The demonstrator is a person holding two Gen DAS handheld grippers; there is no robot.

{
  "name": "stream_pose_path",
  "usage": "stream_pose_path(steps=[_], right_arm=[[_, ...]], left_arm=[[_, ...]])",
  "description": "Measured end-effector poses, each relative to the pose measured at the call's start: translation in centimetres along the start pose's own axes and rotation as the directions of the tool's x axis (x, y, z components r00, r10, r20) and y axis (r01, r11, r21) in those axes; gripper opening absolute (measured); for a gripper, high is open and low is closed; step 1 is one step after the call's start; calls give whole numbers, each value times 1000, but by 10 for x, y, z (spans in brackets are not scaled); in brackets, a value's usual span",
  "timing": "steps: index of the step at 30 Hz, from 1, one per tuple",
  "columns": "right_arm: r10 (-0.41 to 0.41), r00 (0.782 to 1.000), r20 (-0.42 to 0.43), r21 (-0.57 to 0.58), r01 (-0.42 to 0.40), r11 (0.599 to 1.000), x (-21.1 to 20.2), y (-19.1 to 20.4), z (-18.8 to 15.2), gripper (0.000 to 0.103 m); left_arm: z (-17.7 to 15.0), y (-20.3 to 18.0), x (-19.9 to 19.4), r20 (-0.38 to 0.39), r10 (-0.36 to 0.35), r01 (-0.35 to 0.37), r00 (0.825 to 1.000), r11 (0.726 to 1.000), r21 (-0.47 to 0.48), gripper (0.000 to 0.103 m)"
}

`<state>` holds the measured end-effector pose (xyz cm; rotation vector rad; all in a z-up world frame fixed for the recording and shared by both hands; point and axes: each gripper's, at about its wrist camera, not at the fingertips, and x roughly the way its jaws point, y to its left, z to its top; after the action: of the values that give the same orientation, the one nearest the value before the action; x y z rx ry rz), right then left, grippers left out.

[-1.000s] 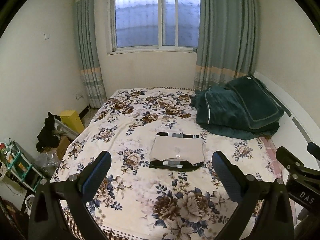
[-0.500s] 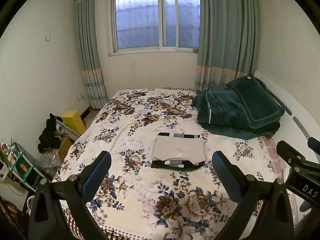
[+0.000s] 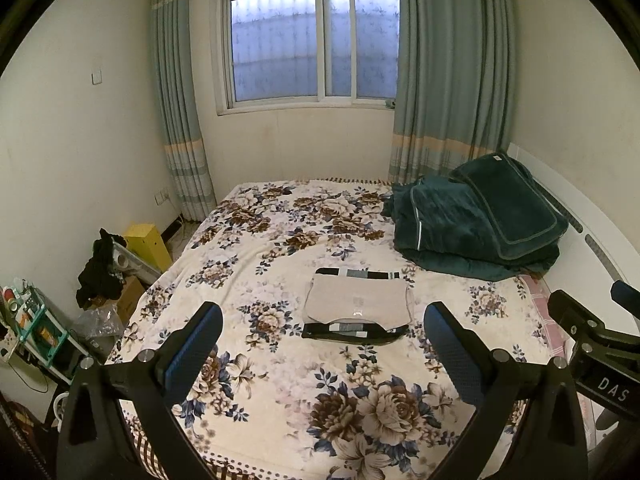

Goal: Fold small clothes

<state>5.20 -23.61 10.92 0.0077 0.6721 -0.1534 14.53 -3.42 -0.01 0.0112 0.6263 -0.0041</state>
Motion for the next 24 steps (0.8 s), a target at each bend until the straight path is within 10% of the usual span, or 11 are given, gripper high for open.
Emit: stream_pose_path(steps=[24], right_arm=[[0, 1000, 2, 6, 0, 1000, -4, 7, -8, 103]], left_arm=[[10, 3, -7, 5, 6, -6, 1000, 1000, -4, 103]])
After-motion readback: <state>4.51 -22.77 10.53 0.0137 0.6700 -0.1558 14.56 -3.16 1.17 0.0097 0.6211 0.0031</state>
